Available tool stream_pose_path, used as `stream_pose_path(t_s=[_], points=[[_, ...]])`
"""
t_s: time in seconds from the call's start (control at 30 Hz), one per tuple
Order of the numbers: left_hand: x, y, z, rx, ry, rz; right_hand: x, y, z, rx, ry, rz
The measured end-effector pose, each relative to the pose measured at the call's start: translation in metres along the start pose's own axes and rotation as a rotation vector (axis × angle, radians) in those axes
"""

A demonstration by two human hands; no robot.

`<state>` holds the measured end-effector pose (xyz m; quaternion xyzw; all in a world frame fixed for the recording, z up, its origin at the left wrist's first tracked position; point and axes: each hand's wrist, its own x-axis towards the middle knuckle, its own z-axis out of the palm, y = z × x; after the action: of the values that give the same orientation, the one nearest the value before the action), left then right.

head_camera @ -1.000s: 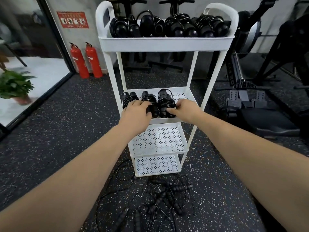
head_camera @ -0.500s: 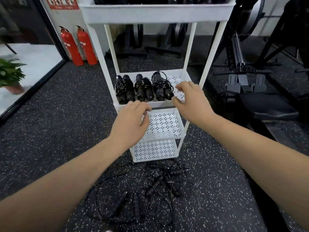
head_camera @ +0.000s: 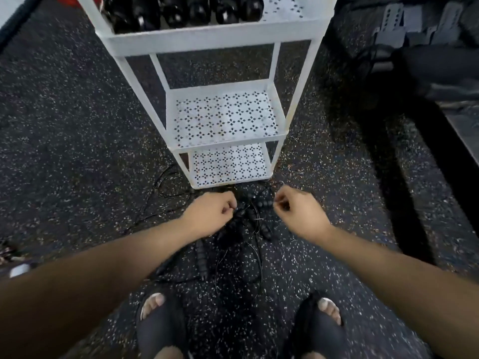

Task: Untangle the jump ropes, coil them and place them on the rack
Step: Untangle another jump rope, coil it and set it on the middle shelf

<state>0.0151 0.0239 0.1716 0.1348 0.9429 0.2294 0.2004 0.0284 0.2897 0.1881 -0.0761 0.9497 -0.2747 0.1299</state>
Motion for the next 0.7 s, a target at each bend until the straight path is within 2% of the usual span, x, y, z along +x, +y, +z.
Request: stream_pose_path(t_s=[0.17, 0.27, 0.37, 0.57, 0.7], points=[[0.017, -0.042, 0.067, 0.097, -0.212, -0.062, 0.008, 0.048, 0.069, -0.049, -0.179, 0.154], [0.012, -0.078, 0.105, 0.320, -0.403, 0.002, 0.008, 0.064, 0.108, -0.059, -0.285, 0.141], [0.002, -0.111, 0.129, 0.559, -0.530, 0.083, 0.007, 0.070, 0.141, -0.009, -0.321, 0.146], [-0.003, -0.133, 0.152, 0.775, -0.476, 0.232, -0.003, 0.073, 0.186, 0.120, -0.341, 0.189], [0.000, -0.134, 0.152, 0.692, -0.489, 0.229, -0.013, 0.067, 0.192, 0.232, -0.429, 0.243]])
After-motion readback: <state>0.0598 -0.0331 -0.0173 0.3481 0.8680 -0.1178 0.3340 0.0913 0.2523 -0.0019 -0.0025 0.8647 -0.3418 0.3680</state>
